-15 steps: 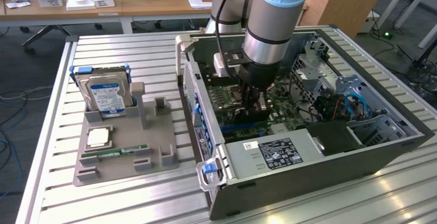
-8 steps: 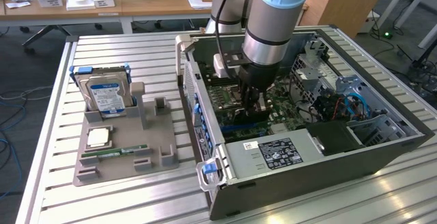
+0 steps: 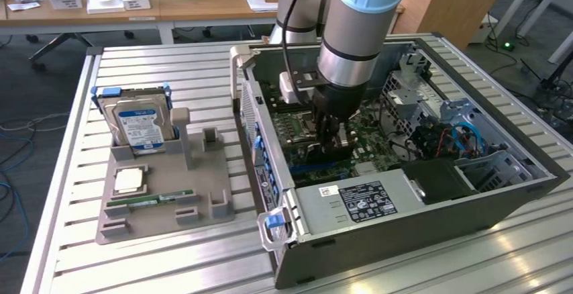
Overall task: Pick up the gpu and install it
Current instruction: 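Insert the gpu into the slot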
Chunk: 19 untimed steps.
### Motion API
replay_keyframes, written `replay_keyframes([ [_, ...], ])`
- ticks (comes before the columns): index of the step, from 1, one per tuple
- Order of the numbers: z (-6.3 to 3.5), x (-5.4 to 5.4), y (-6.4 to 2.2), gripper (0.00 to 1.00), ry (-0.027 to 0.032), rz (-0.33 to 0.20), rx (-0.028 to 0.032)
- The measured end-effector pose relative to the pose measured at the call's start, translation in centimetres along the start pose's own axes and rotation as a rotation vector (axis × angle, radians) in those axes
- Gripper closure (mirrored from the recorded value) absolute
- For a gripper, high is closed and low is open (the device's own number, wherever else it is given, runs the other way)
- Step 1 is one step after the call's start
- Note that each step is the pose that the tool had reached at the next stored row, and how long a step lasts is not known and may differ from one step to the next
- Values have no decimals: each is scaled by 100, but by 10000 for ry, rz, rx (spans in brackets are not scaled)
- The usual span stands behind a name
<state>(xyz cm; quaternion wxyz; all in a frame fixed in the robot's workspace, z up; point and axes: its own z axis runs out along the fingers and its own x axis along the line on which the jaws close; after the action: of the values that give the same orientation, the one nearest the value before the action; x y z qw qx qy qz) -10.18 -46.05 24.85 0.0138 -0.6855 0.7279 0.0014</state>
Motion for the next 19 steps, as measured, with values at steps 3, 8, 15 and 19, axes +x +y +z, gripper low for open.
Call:
replay_keyframes([
  [3, 8, 0, 1, 73, -3, 0, 2],
  [8, 15, 0, 3, 73, 0, 1, 0],
  [15, 15, 0, 3, 73, -2, 2, 1],
  [19, 15, 0, 3, 73, -2, 1, 0],
])
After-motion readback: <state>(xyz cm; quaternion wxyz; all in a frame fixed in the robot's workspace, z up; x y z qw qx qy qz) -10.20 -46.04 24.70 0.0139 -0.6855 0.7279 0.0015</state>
